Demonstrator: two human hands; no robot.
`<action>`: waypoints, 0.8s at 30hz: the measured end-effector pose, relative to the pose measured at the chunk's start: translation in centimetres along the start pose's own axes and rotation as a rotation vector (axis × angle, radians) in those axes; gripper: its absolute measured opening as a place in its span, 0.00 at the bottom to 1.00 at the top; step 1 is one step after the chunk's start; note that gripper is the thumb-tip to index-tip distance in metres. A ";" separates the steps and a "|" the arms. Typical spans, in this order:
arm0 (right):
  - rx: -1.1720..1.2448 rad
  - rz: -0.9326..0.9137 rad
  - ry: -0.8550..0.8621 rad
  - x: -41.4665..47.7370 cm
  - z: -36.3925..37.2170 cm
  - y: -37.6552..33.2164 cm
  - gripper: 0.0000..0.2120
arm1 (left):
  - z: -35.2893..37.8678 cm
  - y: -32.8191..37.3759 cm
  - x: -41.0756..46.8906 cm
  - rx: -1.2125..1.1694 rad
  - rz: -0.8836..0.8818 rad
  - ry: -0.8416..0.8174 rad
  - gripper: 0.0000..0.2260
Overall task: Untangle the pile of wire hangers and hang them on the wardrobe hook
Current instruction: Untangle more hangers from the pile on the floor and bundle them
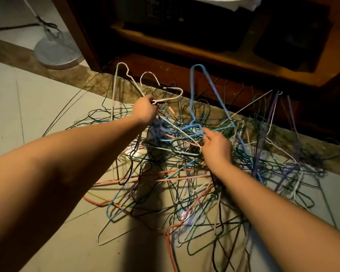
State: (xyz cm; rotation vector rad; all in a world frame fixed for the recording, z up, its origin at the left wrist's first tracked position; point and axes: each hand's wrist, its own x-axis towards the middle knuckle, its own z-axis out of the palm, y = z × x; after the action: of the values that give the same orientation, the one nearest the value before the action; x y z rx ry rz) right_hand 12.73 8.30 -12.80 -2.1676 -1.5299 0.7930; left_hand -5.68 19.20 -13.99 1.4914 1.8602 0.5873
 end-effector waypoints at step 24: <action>-0.603 0.098 -0.049 1.1 -4.9 -2.7 0.13 | -4.1 0.7 -3.6 -0.080 0.115 0.158 0.09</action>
State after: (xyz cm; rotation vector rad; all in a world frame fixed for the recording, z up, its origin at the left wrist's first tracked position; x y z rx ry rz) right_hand 14.17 10.39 -7.72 -2.6725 -1.8812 0.4458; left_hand -7.80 16.15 -9.98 1.5442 1.8540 0.8468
